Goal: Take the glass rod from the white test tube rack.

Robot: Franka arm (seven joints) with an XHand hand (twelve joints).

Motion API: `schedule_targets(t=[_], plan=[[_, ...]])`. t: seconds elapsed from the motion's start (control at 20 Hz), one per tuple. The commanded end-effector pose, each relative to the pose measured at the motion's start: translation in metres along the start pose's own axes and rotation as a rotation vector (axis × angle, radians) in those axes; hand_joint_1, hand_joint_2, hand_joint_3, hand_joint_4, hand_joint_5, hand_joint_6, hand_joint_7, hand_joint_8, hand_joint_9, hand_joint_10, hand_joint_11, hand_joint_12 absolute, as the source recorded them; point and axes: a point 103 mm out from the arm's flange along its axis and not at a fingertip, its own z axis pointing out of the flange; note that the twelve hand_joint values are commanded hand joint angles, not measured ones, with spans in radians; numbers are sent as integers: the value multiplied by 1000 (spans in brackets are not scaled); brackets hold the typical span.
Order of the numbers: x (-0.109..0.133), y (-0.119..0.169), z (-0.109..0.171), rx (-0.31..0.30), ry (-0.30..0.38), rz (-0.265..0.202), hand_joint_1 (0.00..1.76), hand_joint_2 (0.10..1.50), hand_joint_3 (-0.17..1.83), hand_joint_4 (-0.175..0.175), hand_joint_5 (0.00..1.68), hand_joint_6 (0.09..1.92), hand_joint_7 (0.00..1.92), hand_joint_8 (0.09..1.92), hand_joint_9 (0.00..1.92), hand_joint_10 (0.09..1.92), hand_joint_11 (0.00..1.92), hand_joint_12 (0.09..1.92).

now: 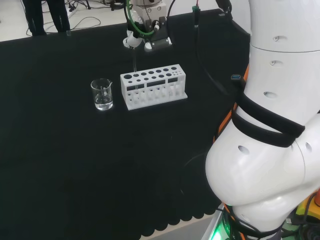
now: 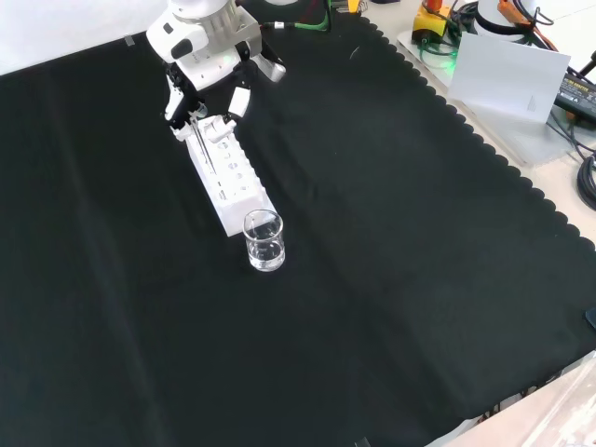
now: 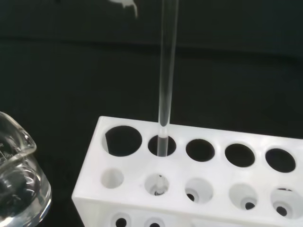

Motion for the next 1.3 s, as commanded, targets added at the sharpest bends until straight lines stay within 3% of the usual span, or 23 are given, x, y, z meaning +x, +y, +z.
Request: schedule_targets(t=[0.05,0.2,0.4,0.55,0.65,0.8,1.05,1.3], plan=[[4,1,2,-59,17,25,1015,919,490,-175,821,989,1113,829,1461,587,1506,823],[7,2,-1,-98,-3,39,1118,1072,185,-175,882,1128,1222,786,1501,588,1663,648],[10,3,-4,-132,-12,60,1271,843,512,-175,932,1033,1176,976,1468,752,1643,481],[14,0,-11,-224,6,75,1294,732,684,-175,985,984,1207,999,1494,824,1627,471],[16,-2,-17,-242,9,73,1303,677,753,-175,1030,932,1240,979,1531,826,1635,487],[24,-7,-31,-242,-21,49,1313,645,766,-175,1089,832,1284,916,1584,767,1645,501],[30,-24,-58,-276,-16,46,1321,634,745,-175,1145,718,1324,843,1635,693,1659,493],[34,-36,-81,-241,-35,50,1324,626,747,-175,1163,682,1336,826,1653,673,1667,489]])
